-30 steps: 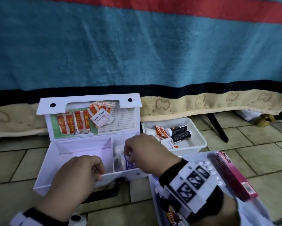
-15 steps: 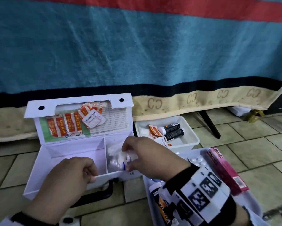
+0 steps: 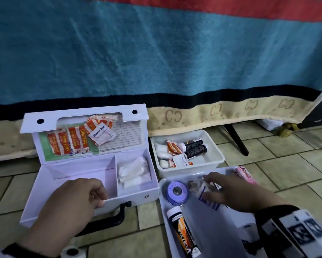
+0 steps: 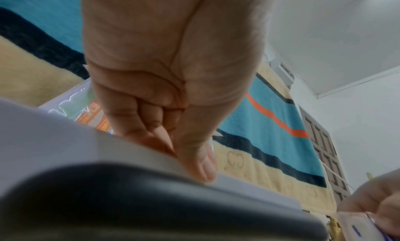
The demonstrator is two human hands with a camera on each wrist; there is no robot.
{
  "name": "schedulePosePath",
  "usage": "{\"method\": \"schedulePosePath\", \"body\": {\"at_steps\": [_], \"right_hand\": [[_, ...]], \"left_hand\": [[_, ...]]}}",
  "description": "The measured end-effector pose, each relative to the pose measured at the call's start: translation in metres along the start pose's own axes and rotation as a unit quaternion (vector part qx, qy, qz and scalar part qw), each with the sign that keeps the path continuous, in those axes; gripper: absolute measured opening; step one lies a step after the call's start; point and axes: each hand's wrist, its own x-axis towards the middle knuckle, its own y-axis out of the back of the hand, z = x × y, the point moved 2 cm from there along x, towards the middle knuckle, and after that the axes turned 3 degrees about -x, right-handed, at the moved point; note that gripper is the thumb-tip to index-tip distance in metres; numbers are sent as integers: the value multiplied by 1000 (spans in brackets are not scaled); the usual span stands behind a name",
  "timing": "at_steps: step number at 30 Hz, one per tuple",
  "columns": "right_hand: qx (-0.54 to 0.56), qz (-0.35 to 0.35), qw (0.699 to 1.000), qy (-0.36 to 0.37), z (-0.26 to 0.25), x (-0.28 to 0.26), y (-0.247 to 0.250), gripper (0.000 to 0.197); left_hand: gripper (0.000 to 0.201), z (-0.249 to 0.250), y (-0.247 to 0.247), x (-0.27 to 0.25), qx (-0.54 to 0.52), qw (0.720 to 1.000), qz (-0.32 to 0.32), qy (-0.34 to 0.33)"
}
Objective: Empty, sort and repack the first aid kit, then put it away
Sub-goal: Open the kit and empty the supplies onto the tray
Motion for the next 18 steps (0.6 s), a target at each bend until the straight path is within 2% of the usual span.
{"method": "schedulePosePath", "body": {"at_steps": [6,8,11,14,16,18], "right_hand": [[29,-37,999,20,-8,-3,-1,24],[53,-2,999,0,-4,-2,0,25],[74,80,991,-71,-2,-1,6,31],[14,78,992,-101,-6,2,4,27],[29,81,988,-129,-7,5,1,18],[17,80,988,-133,-8,9,-5,25]], "left_hand": [[30,-2,0,3,4,1000,-4,11],[30,-2,-1,3,3,1000,-7,8],[26,-2,-2,4,6,1000,-5,7],[25,-4,-2,4,3,1000,-4,10],[26,-4,-1,3,-2,1000,-5,11],[25,-3,-2,2,-4,1000,-6,7]]}}
